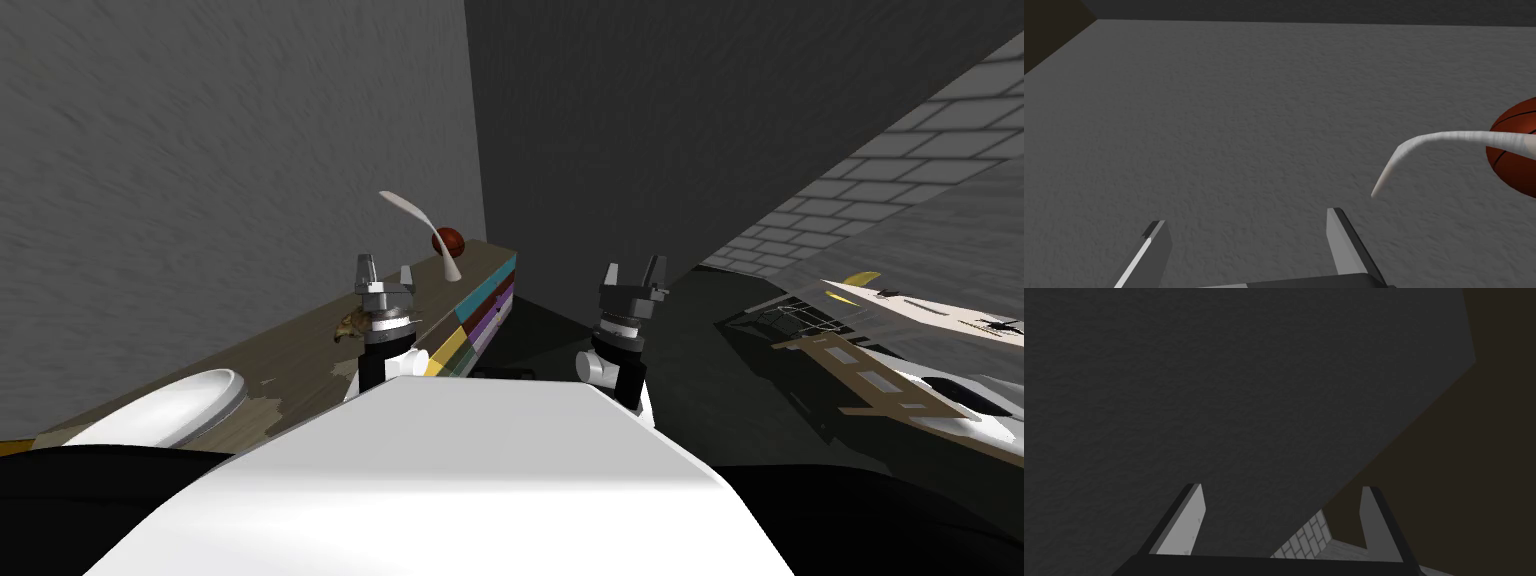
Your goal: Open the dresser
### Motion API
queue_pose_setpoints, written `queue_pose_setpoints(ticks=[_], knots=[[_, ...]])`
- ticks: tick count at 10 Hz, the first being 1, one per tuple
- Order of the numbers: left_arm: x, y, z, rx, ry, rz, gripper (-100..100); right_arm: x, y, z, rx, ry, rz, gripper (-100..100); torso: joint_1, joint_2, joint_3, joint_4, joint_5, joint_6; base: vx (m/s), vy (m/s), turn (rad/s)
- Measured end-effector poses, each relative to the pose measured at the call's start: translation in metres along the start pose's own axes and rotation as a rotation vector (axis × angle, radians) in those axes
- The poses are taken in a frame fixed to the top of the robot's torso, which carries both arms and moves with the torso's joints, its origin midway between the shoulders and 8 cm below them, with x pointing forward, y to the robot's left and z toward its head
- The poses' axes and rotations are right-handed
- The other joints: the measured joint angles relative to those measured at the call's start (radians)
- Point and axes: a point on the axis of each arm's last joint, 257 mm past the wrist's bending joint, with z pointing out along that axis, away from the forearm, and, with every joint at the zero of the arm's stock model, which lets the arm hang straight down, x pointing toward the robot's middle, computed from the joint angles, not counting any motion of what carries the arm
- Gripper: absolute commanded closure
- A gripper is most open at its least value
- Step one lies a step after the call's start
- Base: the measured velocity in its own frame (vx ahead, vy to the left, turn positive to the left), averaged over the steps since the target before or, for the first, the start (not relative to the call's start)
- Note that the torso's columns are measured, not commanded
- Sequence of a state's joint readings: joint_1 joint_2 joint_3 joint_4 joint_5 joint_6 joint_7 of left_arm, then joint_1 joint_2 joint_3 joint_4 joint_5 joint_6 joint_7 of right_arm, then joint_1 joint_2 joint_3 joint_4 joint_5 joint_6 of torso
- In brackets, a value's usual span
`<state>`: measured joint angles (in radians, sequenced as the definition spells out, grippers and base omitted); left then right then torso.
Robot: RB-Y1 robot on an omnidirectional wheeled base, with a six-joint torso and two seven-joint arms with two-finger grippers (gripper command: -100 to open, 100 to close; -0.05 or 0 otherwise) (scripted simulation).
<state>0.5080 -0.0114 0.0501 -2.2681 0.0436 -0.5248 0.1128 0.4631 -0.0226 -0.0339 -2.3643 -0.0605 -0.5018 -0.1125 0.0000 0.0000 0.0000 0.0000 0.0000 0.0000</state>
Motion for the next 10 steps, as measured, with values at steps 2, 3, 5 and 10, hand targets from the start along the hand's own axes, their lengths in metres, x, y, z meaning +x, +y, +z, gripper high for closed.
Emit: queue_pose_setpoints(ticks=[2,3,5,10], knots=[[0.0,0.0,0.0,0.0,0.0,0.0,0,0.0,0.0,0.0,0.0,0.0,0.0,0,0.0,0.104,-0.209,0.105,0.0,0.0,0.0,0.0,0.0],[0.0,-0.0001,0.0,0.0,0.0,0.0,0,0.0,0.0001,0.0,0.0,0.0,0.0,0,0.0,0.175,-0.351,0.176,0.0,0.0,0.0,0.0,0.0],[0.0,-0.0001,0.0,0.0,0.0,0.0,0,0.0,0.0001,0.0,0.0,0.0,0.0,0,0.0,0.322,-0.644,0.322,0.0,0.0,0.0,0.0,0.0],[0.0,-0.0002,0.0001,0.0,0.0,0.0,-100,0.0,0.0002,0.0001,0.0,0.0,0.0,0,0.0,0.691,-1.382,0.691,0.0,0.0,0.006,-0.004,0.005]])
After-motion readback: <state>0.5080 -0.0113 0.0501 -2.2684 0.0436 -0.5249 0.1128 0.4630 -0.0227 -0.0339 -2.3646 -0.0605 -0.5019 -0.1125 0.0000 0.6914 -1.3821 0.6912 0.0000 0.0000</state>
